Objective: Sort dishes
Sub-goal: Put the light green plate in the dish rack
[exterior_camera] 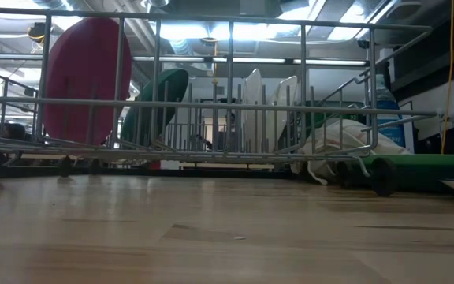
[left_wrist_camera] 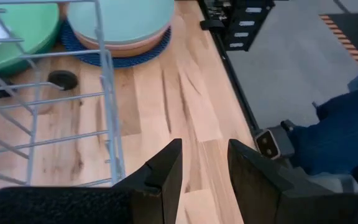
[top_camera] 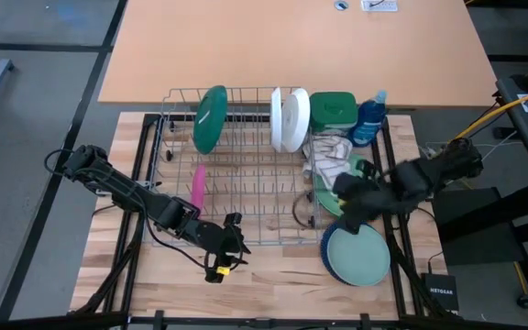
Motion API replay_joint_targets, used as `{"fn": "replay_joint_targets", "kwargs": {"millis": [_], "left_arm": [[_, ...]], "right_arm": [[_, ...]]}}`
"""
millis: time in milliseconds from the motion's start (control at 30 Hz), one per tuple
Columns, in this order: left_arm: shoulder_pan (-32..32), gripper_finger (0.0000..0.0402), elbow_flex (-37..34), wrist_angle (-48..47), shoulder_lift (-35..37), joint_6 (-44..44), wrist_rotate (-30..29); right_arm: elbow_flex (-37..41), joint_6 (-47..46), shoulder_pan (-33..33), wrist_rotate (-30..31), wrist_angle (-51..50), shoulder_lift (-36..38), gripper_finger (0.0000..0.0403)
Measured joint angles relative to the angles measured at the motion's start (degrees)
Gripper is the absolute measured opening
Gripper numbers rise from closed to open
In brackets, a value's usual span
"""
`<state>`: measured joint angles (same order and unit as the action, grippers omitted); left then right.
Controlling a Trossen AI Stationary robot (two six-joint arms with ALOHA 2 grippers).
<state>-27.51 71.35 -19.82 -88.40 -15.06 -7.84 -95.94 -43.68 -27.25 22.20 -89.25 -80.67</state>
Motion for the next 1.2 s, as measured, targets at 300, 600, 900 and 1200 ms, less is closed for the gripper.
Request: {"fn": "replay_joint_targets", "kwargs": {"millis": [300, 600, 900, 1200], "left_arm": [[0.09, 0.0117, 0.0, 3.94, 0.0, 1.5, -2.07], [0.1, 0.0117, 0.0, 5.95, 0.0, 5.13, -2.05], [0.09, 0.0117, 0.0, 5.89, 0.0, 5.05, -2.03], [0.09, 0.0117, 0.0, 5.89, 0.0, 5.04, -2.03]], "right_arm": [[7.59, -4.13, -10.27, 2.74, 0.84, -2.62, 0.0115], [24.04, -10.07, -11.36, 2.24, 4.0, -3.21, 0.0115], [36.81, -10.05, -11.36, -0.79, 15.5, -3.21, 0.0115], [43.81, -10.03, -11.36, -0.81, 24.41, -3.21, 0.0115]]}}
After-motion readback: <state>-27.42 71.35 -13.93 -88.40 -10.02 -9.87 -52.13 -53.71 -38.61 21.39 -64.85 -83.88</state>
